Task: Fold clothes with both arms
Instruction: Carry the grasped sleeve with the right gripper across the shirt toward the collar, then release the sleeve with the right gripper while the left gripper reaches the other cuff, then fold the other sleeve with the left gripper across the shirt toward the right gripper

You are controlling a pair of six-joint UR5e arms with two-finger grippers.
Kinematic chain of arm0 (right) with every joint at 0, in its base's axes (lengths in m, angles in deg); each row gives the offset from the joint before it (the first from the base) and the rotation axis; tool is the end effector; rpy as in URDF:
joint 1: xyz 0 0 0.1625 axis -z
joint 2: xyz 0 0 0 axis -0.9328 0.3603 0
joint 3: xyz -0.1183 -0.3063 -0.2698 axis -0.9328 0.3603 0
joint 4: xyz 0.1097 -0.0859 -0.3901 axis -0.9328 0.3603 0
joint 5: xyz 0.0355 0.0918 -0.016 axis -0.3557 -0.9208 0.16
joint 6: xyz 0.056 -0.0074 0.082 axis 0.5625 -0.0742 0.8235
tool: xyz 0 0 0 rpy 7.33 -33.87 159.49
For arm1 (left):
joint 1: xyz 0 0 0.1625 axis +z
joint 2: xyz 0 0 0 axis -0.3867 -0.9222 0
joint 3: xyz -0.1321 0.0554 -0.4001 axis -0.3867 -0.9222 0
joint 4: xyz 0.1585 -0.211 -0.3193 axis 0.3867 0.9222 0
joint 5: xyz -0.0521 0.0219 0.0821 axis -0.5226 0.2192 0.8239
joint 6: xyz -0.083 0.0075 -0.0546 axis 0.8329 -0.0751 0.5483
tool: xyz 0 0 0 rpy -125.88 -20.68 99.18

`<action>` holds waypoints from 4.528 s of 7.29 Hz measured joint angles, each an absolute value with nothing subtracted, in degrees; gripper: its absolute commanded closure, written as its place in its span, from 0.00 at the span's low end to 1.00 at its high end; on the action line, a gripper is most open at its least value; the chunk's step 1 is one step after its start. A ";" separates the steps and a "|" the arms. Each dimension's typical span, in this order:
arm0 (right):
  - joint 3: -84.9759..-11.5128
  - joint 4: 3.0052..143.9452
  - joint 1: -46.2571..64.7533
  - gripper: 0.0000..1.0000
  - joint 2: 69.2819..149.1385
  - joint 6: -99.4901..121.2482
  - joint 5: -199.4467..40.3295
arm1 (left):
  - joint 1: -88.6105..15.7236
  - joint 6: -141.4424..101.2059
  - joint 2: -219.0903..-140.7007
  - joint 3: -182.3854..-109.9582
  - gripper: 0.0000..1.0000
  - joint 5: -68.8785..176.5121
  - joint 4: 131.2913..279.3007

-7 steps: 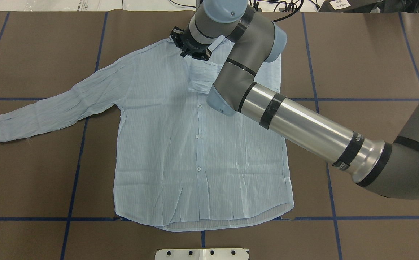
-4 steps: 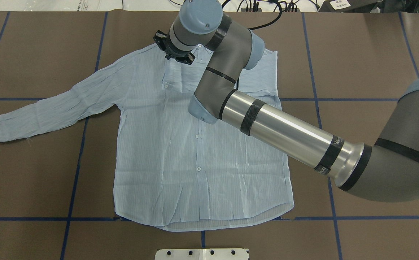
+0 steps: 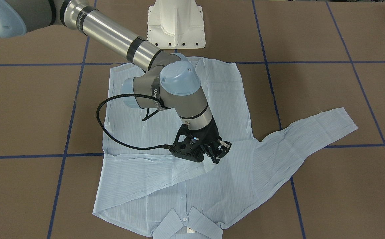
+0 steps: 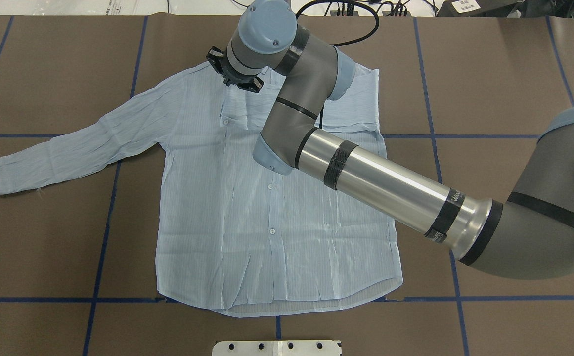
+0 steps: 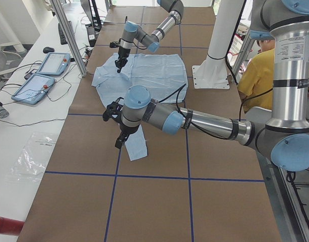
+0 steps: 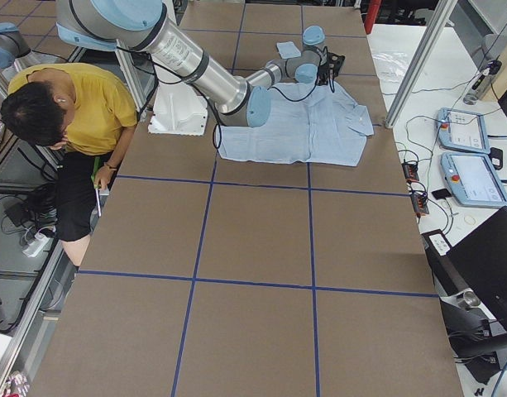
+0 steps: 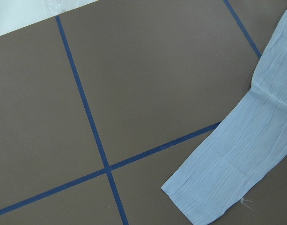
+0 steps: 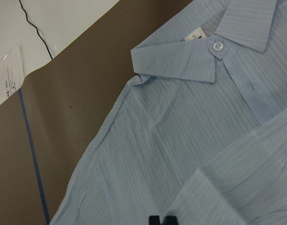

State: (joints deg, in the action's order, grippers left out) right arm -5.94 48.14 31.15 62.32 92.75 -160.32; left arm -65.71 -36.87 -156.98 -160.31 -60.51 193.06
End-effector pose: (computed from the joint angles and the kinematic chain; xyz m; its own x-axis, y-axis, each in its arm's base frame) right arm -0.6190 -0.6175 0.0934 0.2535 0.3749 0.8917 -0.4636 0.8562 -0.2281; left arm -0.0488 -0.4808 0.5257 0.6864 0.3628 -0.6302 -0.0485 0.8875 0.4582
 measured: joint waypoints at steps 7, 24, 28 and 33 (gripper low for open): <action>-17.43 48.77 33.26 0.01 69.58 98.07 -157.41 | -59.94 -16.25 -160.52 -148.20 0.00 -60.99 203.27; -38.52 54.30 26.08 0.01 87.75 95.53 -165.87 | -42.04 5.97 -166.68 -124.77 1.00 -56.84 226.46; -39.40 54.31 25.87 0.01 88.25 95.55 -165.96 | -42.07 7.43 -167.31 -128.31 1.00 -59.26 225.72; -41.15 54.06 20.23 0.01 93.91 88.17 -170.62 | -37.64 38.55 -183.69 -133.34 1.00 -61.38 225.50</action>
State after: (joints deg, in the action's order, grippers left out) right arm -41.15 54.06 20.23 93.91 88.17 -170.62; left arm -37.64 38.55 -183.69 -133.34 -61.38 225.50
